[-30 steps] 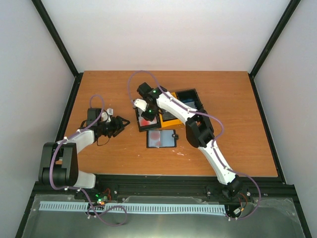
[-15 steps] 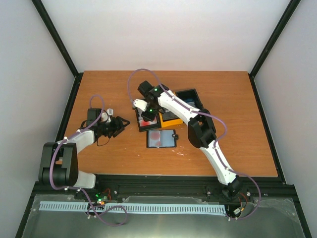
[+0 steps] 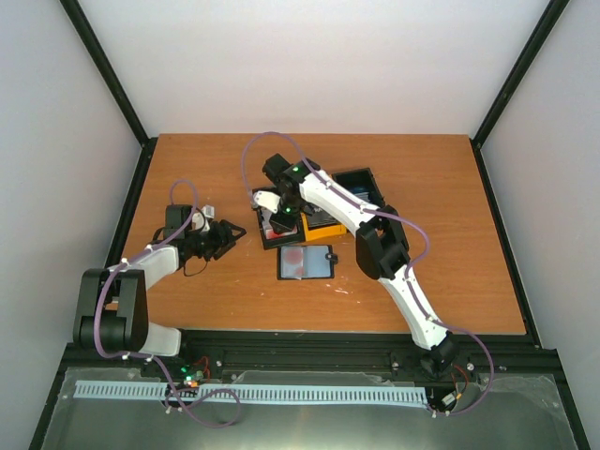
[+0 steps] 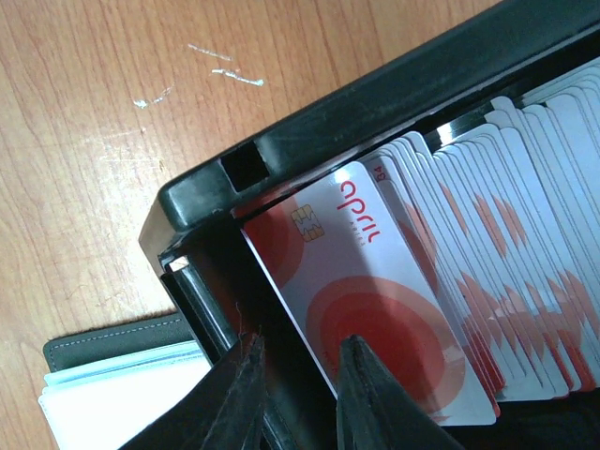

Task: Put the credit cards into the card holder
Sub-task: Pick up the credit card from the storage box.

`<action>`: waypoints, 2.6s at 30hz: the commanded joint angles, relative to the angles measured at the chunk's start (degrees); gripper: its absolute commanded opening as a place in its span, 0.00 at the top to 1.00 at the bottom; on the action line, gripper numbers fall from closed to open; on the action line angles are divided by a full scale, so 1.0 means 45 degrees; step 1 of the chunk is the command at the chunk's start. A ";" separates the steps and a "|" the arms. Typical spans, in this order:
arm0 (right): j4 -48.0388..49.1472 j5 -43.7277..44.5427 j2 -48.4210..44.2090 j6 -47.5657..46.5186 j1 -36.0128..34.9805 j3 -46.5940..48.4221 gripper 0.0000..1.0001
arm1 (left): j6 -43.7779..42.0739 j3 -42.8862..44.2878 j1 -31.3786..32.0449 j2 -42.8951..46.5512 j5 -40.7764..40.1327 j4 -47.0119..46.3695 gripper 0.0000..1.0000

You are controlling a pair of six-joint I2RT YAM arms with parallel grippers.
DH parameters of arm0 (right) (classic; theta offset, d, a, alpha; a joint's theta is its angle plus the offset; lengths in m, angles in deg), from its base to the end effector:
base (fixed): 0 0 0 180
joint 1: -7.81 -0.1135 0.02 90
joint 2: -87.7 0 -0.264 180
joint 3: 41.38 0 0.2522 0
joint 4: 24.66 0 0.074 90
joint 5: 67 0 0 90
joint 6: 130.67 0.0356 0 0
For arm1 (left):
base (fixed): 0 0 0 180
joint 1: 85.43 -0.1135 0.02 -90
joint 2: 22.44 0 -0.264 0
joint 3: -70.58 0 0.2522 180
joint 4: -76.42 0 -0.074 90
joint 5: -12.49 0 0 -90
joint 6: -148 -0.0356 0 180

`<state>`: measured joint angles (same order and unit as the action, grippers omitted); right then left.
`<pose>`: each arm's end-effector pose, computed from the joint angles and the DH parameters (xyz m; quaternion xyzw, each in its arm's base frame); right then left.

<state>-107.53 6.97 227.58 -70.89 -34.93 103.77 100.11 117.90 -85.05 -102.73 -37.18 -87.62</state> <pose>0.3578 0.3440 0.2011 -0.5974 0.7826 0.1495 0.0912 0.2533 -0.0247 0.1602 -0.2001 0.8645 -0.4202 0.1899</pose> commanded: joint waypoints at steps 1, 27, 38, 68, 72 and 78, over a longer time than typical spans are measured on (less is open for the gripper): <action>-0.0295 0.0393 0.0478 -0.0237 -0.0009 -0.0035 0.78 | 0.0067 0.0096 -0.0065 -0.0067 0.0098 -0.0235 0.40; -0.1697 -0.0671 0.1012 -0.1233 -0.0014 0.1192 0.76 | 0.0090 -0.0016 -0.0065 0.0168 0.0001 -0.0195 0.40; -0.2047 -0.0302 0.1321 -0.0340 0.0084 0.1526 0.69 | 0.0154 -0.0070 -0.0060 0.0221 0.0001 -0.0235 0.40; -0.1217 0.1002 0.0560 -0.1029 -0.0326 0.0831 0.97 | -0.0159 0.0168 -0.0066 0.0394 -0.0031 -0.0246 0.40; -0.1004 0.0937 0.0377 -0.1205 -0.0326 0.0821 0.97 | -0.0265 0.0139 -0.0065 0.0732 -0.0089 -0.0265 0.40; -0.0617 0.0808 -0.0081 -0.1610 -0.0307 0.0821 0.97 | -0.0344 0.0141 -0.0065 0.0873 -0.0232 -0.0137 0.40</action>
<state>-111.24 10.40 229.96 -76.35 -35.85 108.21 99.78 117.59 -85.05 -99.83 -37.48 -88.08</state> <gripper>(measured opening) 0.030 0.600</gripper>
